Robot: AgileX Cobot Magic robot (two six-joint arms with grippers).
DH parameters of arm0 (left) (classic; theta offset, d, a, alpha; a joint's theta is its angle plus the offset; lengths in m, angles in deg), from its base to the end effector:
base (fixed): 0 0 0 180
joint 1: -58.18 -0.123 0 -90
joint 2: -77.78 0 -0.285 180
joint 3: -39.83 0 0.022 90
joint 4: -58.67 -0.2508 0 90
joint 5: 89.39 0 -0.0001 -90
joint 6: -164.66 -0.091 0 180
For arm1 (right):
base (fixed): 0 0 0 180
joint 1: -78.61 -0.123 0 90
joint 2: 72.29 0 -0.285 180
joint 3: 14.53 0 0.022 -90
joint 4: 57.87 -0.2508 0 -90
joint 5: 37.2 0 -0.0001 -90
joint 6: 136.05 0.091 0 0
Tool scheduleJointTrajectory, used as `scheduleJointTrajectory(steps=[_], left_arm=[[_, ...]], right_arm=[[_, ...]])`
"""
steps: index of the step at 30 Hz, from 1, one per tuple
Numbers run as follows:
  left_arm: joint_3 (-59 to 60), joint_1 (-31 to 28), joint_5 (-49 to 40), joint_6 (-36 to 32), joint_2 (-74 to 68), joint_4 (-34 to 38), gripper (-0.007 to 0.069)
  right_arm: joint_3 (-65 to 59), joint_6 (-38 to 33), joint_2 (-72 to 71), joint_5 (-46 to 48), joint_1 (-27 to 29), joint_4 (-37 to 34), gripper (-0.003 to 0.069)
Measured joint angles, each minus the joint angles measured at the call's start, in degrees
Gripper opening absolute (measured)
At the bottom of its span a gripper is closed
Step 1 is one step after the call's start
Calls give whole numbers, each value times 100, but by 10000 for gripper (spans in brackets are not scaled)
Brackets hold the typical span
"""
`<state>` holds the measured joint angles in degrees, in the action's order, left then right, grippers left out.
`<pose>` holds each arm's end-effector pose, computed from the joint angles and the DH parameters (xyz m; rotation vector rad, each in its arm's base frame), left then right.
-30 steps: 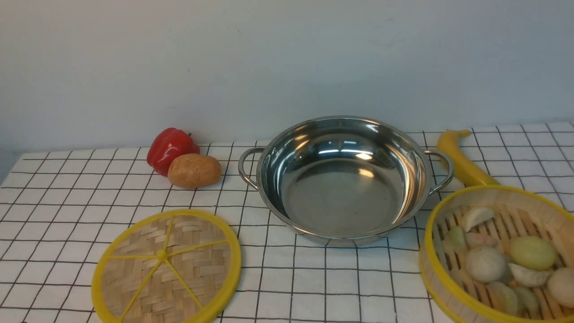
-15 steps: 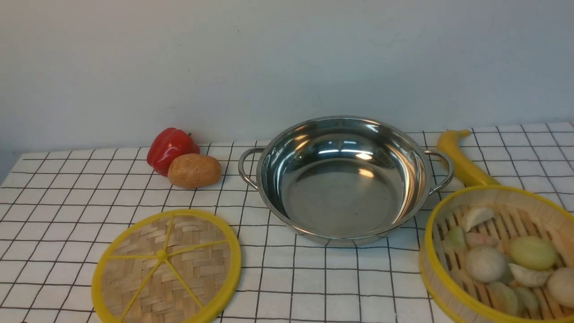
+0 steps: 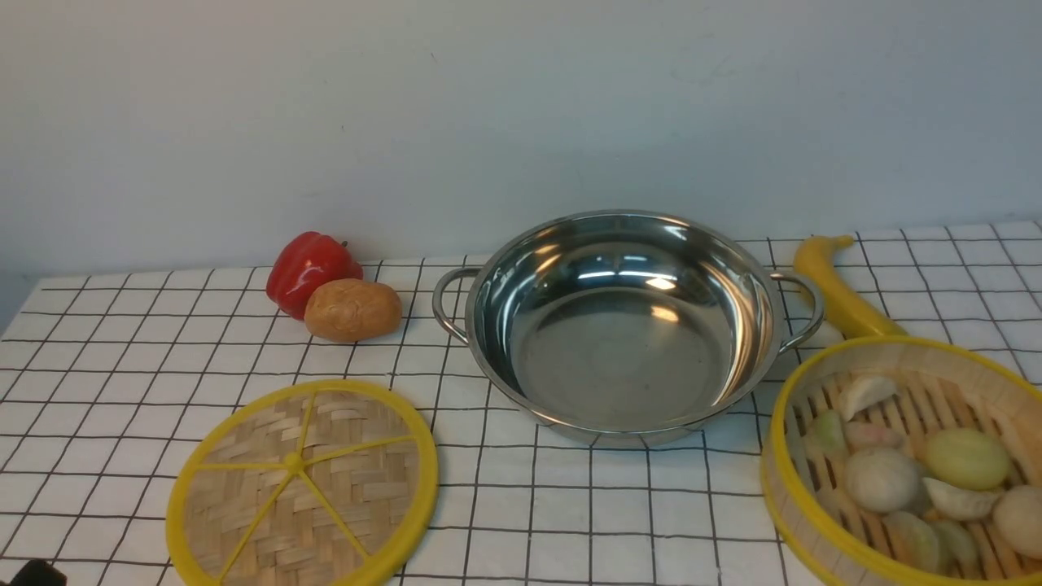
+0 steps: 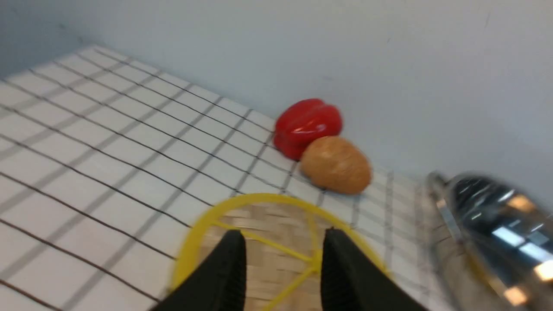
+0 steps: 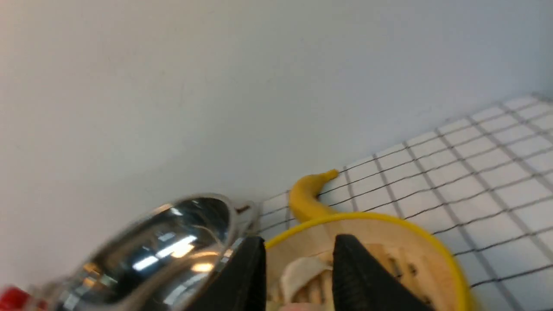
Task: Place the steamer in the pot on the white tablecloth, and put the lid on the steamer.
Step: 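Reach for and grasp the rim of the bamboo steamer holding the buns with the right gripper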
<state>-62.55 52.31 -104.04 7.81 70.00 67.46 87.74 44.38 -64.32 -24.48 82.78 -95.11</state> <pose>0.0555 0.0022 0.1879 -0.5381 1.6727 -0.3627 0.0566 0.0081 0.1939 0.5010 1.6262 0.5419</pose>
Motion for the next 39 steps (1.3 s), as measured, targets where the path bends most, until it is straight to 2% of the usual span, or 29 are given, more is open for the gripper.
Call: scheduleJointTrajectory(steps=[3,4,8,14,16,20,21,23,24,26,28,30,32,34,36,37,39], left_arm=[[0,0,27,462,0,985,243],[0,0,40,488,0,1072,243],[0,0,93,513,0,1214,243],[0,0,430,513,0,1154,243],[0,0,756,525,0,1171,243],[0,0,2072,577,0,1270,243],[0,0,2072,577,0,1264,243],[-66,0,3482,449,-29,1037,243],[-95,0,3566,433,-41,1013,243],[-464,0,4331,108,-192,658,243],[-788,0,4396,-146,-371,378,243],[-1255,0,3936,-525,-698,66,243],[-1696,0,3136,-795,-1148,-150,243],[-2273,0,1926,-1048,-1803,-269,243],[-2714,0,838,-1233,-2476,-310,243],[-2757,0,737,-1233,-2549,-310,243],[-3225,0,-414,-1518,-3404,-321,243]], right_arm=[[0,405,0,-11,0,-804,240],[0,431,0,-26,0,-939,240],[0,498,0,-58,0,-1340,240],[0,514,0,-226,0,-1460,240],[0,514,0,-286,0,-1533,240],[22,528,0,-749,0,-2062,240],[46,528,0,-774,0,-2088,240],[460,417,0,-1273,0,-2209,240],[549,374,-2,-1273,0,-2208,240],[1157,10,-7,-1796,0,-1928,240],[1652,-382,75,-1989,0,-1401,240],[2206,-801,260,-1929,0,-802,240],[2746,-1172,582,-1485,0,-139,240],[3317,-1376,1075,-547,0,553,240],[3761,-1270,1583,307,0,1211,240],[3856,-1205,1704,407,0,1278,240],[4385,-520,2489,1741,0,2183,240]])
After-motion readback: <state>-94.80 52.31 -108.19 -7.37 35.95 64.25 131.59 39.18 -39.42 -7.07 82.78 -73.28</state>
